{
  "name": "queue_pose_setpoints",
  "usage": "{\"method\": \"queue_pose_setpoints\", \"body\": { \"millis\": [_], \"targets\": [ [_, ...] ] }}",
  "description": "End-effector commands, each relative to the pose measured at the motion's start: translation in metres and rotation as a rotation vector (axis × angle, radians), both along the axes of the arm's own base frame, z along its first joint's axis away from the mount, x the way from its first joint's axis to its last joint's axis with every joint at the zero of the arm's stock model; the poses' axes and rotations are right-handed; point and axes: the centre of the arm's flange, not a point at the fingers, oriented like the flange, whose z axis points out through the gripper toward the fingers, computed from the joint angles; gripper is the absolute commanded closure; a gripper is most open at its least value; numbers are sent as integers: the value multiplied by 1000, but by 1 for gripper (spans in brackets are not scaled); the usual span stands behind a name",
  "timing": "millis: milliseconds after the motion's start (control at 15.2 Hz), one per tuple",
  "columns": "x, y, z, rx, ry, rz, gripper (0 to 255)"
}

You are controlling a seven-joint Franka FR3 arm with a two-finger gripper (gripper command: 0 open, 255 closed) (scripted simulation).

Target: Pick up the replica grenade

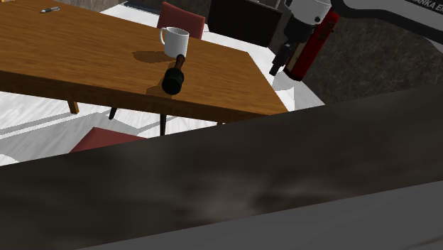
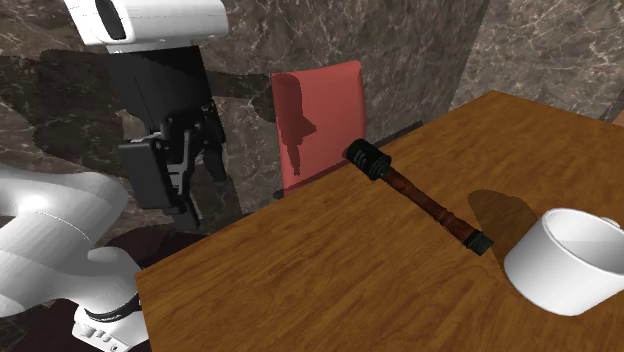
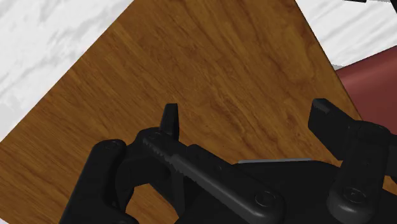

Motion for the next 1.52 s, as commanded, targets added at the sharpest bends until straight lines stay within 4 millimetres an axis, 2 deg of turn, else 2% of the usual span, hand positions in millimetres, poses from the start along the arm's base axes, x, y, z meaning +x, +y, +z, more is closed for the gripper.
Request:
{"method": "queue_pose_setpoints", "body": {
  "millis": [0, 396, 726, 1122, 1452],
  "targets": [
    [0, 0, 0, 0, 0, 0, 0],
    [51, 54, -19, 57, -2, -210, 0],
    [102, 91, -33, 105, -3, -385, 0],
    [170, 124, -47, 163, -5, -595, 0],
    [231, 140, -57, 211, -6, -770, 0]
  ]
}}
